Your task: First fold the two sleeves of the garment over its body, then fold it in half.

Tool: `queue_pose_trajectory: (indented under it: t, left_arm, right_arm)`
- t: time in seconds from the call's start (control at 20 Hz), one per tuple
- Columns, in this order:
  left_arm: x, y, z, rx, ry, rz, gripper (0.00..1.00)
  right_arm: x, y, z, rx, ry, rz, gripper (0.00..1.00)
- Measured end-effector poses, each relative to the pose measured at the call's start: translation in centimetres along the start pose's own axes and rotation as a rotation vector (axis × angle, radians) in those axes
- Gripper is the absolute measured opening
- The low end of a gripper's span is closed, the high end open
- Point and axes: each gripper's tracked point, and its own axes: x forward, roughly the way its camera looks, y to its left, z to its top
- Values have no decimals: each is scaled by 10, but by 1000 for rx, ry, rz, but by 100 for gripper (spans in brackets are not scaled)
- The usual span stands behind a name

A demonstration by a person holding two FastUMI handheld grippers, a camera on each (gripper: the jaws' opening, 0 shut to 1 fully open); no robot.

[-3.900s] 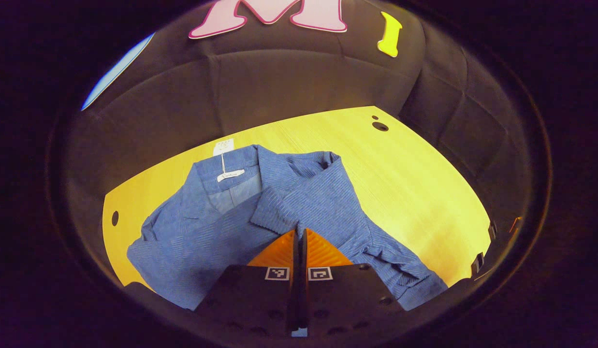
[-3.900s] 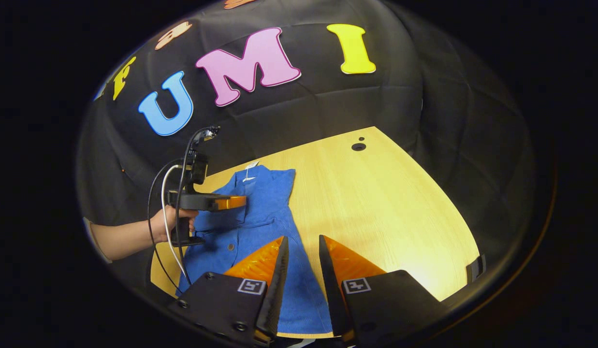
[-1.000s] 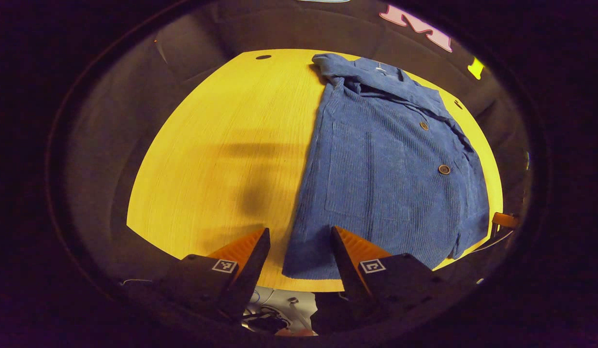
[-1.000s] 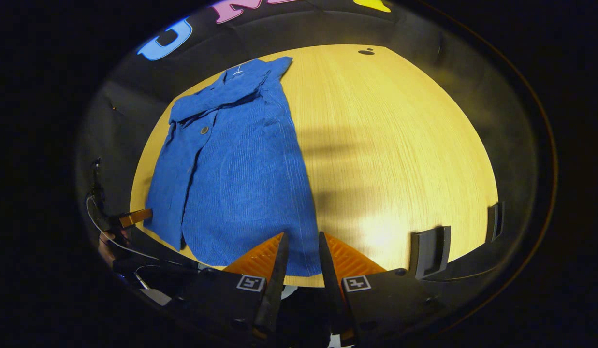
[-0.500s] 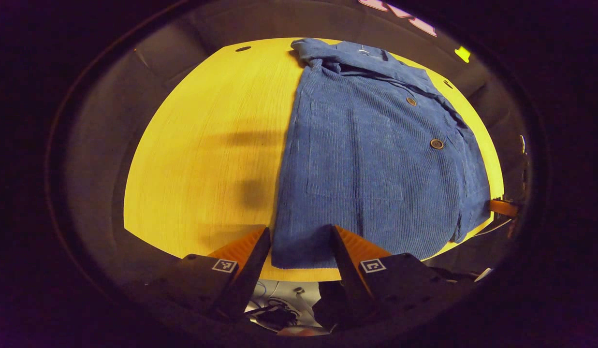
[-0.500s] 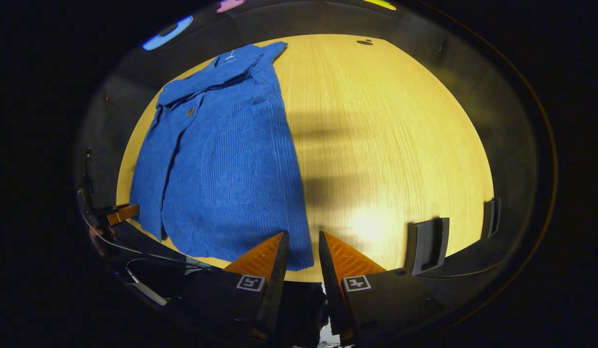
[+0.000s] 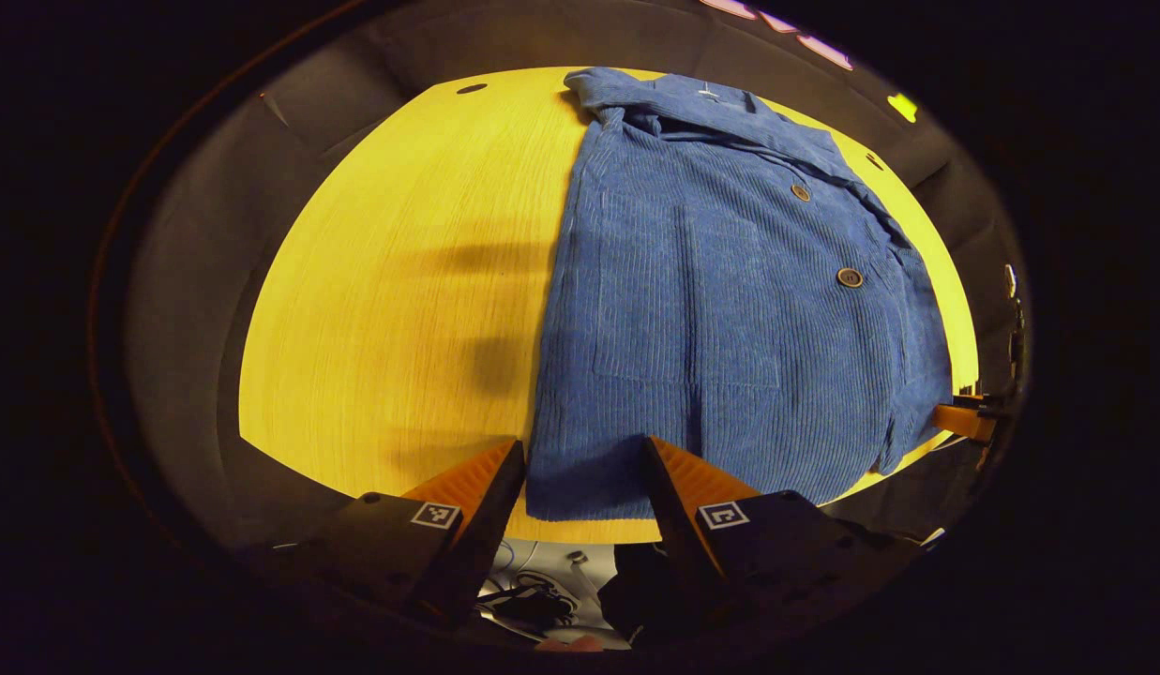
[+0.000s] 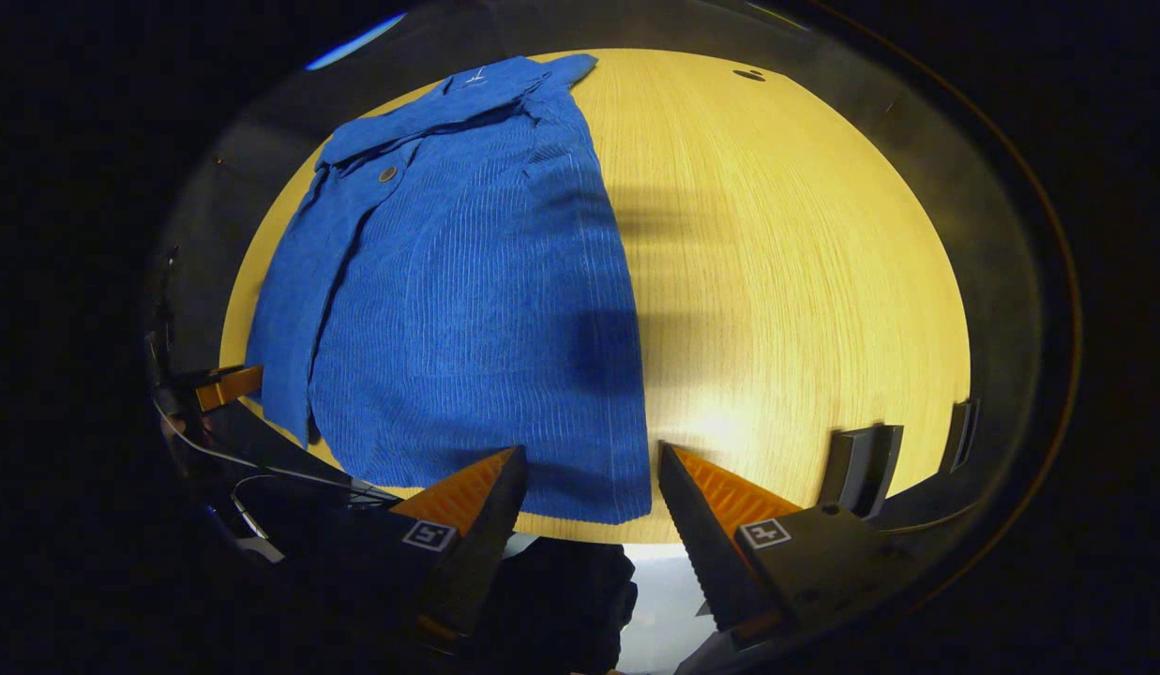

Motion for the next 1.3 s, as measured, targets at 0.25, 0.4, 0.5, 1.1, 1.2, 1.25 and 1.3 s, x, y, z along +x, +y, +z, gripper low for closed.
queue_pose_trajectory:
  t: [0.25, 0.4, 0.5, 1.1, 1.2, 1.25, 1.3]
  left_arm:
    - [-2, 0, -2, -1, 24, 2, 76]
    - [-2, -1, -1, -7, 33, 2, 76]
    - [-3, -1, -3, -7, 52, 2, 76]
    - [-2, -18, 6, 39, 50, -55, 2]
    - [-3, -23, 7, -18, 67, -108, 0]
    - [-4, -28, 7, -46, 79, -160, 0]
    - [-5, -29, 6, -79, 81, -203, 0]
  right_arm:
    - [3, 0, -1, -41, 16, -65, 95]
    - [3, 0, 0, -2, 6, -74, 96]
    - [4, -1, 2, 41, 14, -76, 89]
    - [5, 17, 7, 96, 55, 25, 12]
    - [6, 21, 6, 171, 65, 80, 7]
    - [4, 25, 8, 192, 67, 111, 7]
    - [4, 26, 10, 211, 65, 128, 7]
